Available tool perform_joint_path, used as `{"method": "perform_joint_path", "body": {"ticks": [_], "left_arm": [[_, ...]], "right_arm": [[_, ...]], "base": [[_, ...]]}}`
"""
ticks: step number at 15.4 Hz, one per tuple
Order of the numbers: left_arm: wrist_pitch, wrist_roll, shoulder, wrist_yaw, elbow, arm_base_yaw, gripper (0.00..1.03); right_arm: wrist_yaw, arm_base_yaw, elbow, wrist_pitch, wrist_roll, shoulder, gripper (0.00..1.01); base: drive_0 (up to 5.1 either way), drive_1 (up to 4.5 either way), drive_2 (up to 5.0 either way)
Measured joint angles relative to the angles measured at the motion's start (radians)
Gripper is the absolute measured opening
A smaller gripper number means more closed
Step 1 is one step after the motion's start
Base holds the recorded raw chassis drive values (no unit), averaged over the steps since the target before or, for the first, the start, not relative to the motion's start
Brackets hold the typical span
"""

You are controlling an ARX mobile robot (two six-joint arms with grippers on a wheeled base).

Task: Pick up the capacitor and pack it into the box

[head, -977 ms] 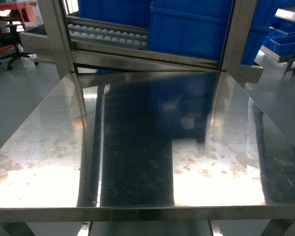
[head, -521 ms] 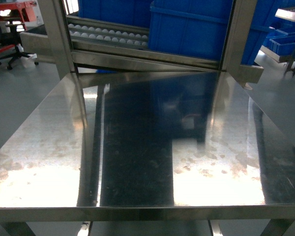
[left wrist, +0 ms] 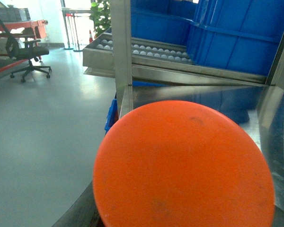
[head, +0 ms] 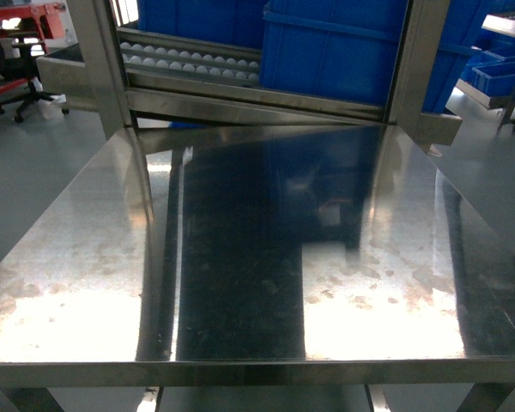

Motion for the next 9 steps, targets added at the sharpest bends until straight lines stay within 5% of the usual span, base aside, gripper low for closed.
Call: {"method": "perform_joint_path", "body": {"ticks": [9], "left_arm": [[0.000,0.000,0.000,0.000,0.000,0.000,0.44]], "right_arm": [[0.000,0.000,0.000,0.000,0.000,0.000,0.98]], "base": [[0.0,0.00,0.0]]}}
